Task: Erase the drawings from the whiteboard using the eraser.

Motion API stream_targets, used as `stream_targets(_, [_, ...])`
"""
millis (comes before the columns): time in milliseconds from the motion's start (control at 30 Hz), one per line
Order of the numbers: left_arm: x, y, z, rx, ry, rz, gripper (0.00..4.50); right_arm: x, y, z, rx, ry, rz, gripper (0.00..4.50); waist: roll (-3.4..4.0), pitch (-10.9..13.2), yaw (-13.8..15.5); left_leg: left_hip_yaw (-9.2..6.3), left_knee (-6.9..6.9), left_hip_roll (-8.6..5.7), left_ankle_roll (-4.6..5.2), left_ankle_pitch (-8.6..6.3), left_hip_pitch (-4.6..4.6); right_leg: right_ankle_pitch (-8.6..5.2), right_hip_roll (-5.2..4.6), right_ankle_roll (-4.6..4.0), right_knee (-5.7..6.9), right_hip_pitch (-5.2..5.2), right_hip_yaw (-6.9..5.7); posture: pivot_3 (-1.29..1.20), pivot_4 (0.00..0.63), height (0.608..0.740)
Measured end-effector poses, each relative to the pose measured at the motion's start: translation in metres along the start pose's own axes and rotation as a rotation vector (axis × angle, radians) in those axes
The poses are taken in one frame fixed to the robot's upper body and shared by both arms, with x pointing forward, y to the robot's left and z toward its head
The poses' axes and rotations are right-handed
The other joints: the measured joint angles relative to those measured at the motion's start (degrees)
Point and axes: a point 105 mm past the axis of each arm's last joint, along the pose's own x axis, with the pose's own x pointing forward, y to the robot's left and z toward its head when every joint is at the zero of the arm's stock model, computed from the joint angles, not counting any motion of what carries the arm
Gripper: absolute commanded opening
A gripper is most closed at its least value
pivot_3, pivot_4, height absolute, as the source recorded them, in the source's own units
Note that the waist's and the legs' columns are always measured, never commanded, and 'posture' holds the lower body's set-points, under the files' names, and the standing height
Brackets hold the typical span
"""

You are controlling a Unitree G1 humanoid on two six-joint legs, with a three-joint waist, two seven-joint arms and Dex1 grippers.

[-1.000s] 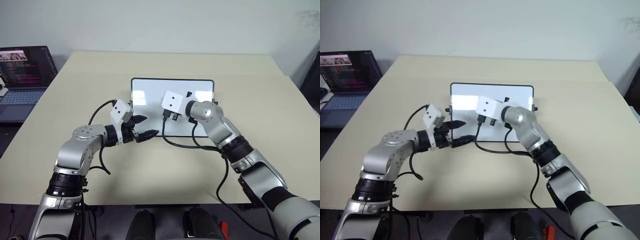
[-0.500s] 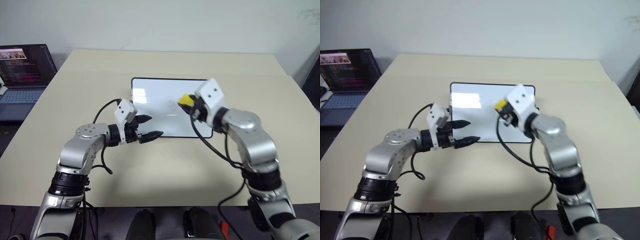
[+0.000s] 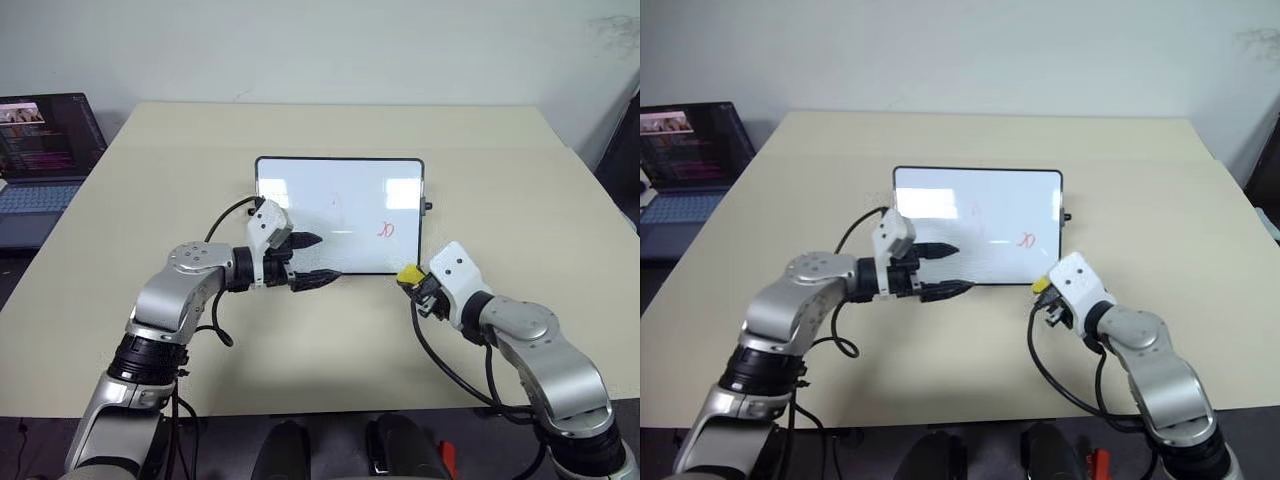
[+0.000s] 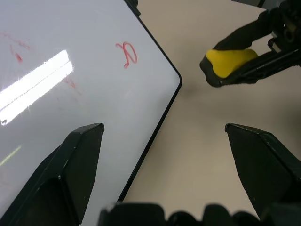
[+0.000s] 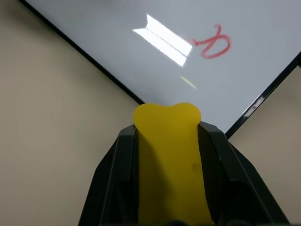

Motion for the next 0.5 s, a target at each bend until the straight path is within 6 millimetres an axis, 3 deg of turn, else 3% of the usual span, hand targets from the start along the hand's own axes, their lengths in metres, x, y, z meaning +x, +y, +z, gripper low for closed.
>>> stream_targets(233, [0.003, -0.003, -0.002, 0.017, 0.013, -0.022, 4.50, 0.017, -0.014, 0.012, -0.042, -0.029, -0.052, 1.35, 0.00, 0.0, 0.1, 0.01, 0.00, 0.00, 0.00, 0.00, -0.02, 0.04, 0.00, -0.07, -0.03, 0.00, 0.00, 0.00, 0.150, 0.740])
stream_targets(500, [0.003, -0.003, -0.001, 0.033, 0.010, -0.017, 4.50, 0.042, -0.049, 0.026, -0.098, -0.061, -0.198, 1.35, 0.00, 0.0, 0.2, 0.02, 0.00, 0.00, 0.00, 0.00, -0.04, 0.04, 0.00, -0.08, -0.02, -0.01, 0.00, 0.00, 0.150, 0.740])
